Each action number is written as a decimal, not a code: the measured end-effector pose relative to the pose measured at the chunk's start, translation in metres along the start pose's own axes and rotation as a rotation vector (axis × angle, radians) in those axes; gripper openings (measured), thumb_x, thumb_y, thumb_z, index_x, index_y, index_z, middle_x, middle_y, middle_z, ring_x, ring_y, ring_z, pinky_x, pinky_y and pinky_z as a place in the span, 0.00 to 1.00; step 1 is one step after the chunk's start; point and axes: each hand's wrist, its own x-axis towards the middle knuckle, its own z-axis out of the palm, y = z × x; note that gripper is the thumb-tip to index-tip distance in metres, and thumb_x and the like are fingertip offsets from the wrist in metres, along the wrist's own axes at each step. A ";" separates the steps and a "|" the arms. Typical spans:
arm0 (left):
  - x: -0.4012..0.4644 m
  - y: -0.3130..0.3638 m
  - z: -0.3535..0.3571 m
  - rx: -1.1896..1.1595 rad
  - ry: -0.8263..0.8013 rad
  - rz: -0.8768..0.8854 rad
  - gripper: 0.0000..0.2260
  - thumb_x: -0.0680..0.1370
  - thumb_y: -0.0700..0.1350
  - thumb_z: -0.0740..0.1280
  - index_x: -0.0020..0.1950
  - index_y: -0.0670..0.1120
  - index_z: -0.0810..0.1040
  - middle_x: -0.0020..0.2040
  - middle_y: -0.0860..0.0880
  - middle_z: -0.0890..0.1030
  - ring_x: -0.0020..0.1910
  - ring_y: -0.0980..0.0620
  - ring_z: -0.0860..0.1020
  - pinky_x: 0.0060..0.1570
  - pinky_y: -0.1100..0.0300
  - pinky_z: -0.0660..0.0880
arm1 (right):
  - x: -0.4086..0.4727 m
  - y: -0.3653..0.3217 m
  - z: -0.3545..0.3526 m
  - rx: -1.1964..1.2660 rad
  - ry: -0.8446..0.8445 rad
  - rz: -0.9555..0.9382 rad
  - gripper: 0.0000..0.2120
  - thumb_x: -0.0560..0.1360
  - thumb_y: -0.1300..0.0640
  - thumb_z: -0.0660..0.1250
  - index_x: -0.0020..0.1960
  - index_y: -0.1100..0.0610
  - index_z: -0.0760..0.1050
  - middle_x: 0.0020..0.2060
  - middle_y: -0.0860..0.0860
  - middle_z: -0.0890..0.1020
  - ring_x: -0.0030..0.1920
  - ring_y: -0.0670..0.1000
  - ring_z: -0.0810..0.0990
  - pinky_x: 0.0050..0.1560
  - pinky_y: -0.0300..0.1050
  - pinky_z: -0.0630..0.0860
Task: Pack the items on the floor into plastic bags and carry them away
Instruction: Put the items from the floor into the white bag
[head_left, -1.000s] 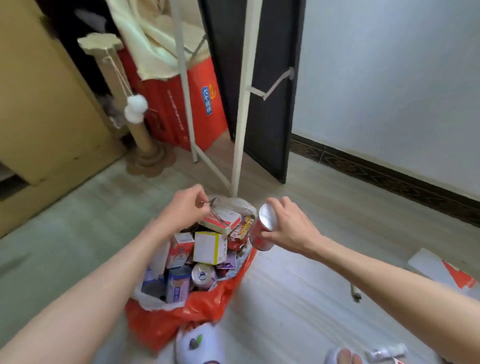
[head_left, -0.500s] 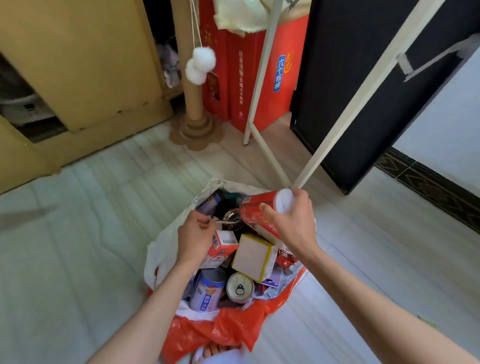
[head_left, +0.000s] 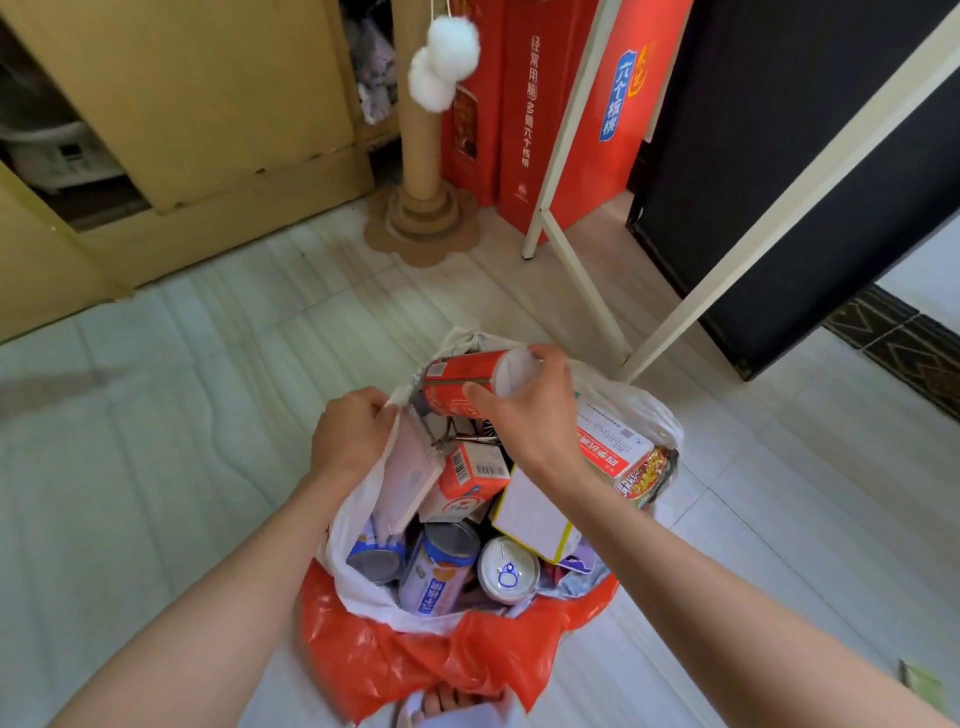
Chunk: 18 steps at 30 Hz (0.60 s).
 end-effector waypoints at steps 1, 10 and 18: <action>0.003 0.000 -0.003 -0.024 0.050 0.018 0.08 0.76 0.43 0.65 0.48 0.40 0.80 0.45 0.39 0.82 0.47 0.41 0.79 0.46 0.57 0.72 | 0.000 0.000 0.003 -0.002 -0.013 -0.009 0.35 0.66 0.51 0.74 0.66 0.57 0.61 0.63 0.54 0.68 0.62 0.53 0.68 0.58 0.42 0.64; 0.009 0.003 -0.034 -0.159 0.248 0.132 0.05 0.75 0.39 0.66 0.42 0.38 0.79 0.37 0.45 0.79 0.38 0.50 0.75 0.39 0.66 0.64 | 0.020 -0.002 0.044 -0.212 -0.154 -0.109 0.35 0.67 0.52 0.73 0.67 0.60 0.59 0.63 0.60 0.66 0.61 0.61 0.70 0.60 0.49 0.66; 0.022 -0.010 -0.038 -0.121 0.262 0.092 0.06 0.75 0.40 0.65 0.42 0.39 0.79 0.37 0.48 0.78 0.39 0.51 0.74 0.38 0.67 0.62 | 0.026 0.002 0.056 -0.365 -0.346 -0.244 0.35 0.67 0.51 0.72 0.68 0.58 0.60 0.62 0.59 0.67 0.62 0.61 0.69 0.61 0.48 0.66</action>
